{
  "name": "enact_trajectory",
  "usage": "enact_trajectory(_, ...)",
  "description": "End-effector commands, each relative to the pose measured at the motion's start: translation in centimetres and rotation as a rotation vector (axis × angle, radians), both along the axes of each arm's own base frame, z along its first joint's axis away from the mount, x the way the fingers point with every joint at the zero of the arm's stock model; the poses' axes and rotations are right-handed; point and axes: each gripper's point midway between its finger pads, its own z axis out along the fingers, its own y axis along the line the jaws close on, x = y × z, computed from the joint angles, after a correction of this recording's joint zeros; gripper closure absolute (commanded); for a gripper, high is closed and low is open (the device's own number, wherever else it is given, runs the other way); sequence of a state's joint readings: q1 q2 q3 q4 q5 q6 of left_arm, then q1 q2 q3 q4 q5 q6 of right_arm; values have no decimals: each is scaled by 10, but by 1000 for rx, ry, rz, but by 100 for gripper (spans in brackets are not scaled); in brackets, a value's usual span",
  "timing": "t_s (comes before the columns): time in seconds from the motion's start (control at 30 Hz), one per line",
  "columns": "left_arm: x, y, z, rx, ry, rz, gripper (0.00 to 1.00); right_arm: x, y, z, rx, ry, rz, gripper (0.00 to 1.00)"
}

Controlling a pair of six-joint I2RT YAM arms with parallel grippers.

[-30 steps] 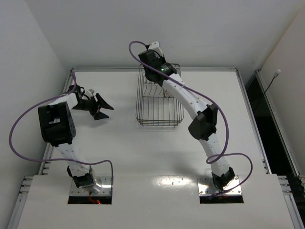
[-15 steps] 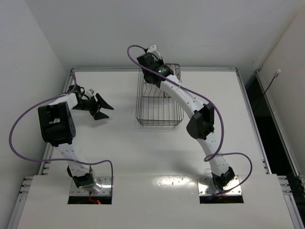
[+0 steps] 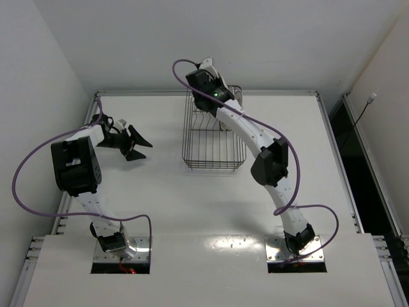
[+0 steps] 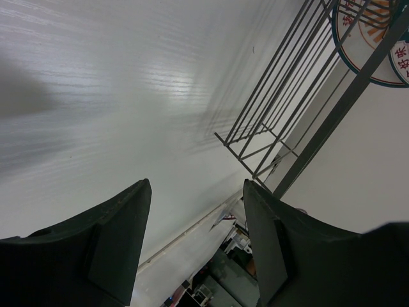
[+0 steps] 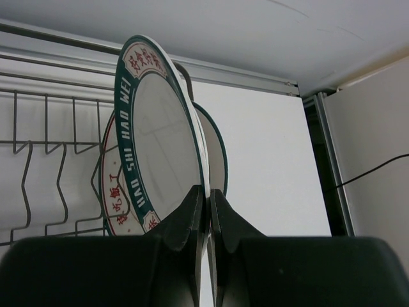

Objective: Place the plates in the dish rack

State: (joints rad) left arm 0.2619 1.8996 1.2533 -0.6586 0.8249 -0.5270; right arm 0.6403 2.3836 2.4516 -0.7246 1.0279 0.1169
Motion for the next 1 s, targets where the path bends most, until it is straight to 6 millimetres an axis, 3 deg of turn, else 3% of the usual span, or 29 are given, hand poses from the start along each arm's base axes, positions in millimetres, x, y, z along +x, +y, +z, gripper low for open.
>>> enact_trajectory(0.0, -1, 3, 2, 1, -8, 2, 44, 3, -13, 16, -4, -53, -48, 100)
enact_trajectory(0.3, -1, 3, -1, -2, 0, 2, 44, 7, 6, -15, 72, 21, 24, 100)
enact_trajectory(0.43, 2, 4, 1, 1, -8, 2, 44, 6, 11, -12, 77, 14, 34, 100)
enact_trajectory(0.73, 2, 4, 1, 1, -8, 2, 44, 6, 2, 35, 115, -74, 26, 100)
enact_trajectory(0.97, 2, 4, 1, 1, -8, 2, 44, 4, -1, 44, 111, -94, 15, 100)
